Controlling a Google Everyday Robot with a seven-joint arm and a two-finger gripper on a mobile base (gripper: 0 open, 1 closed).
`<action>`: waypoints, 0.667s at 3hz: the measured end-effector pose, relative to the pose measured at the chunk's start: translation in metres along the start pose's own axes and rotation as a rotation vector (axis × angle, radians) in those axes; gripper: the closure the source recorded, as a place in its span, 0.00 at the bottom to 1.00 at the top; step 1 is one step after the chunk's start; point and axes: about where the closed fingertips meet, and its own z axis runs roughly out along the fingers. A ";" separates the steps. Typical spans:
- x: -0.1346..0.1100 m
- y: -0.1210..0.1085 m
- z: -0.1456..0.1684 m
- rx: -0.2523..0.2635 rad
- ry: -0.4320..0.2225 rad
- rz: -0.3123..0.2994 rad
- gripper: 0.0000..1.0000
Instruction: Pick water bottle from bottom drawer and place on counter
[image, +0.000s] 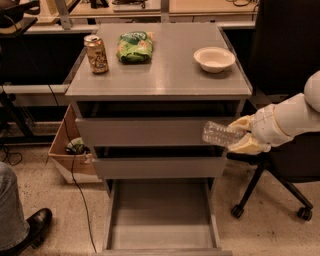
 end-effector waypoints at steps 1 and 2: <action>-0.012 -0.019 -0.005 0.032 0.007 -0.029 1.00; -0.042 -0.055 -0.015 0.091 0.027 -0.099 1.00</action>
Offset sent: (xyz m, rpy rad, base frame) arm 0.0653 0.0277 0.0784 -0.1050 -0.1828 0.0284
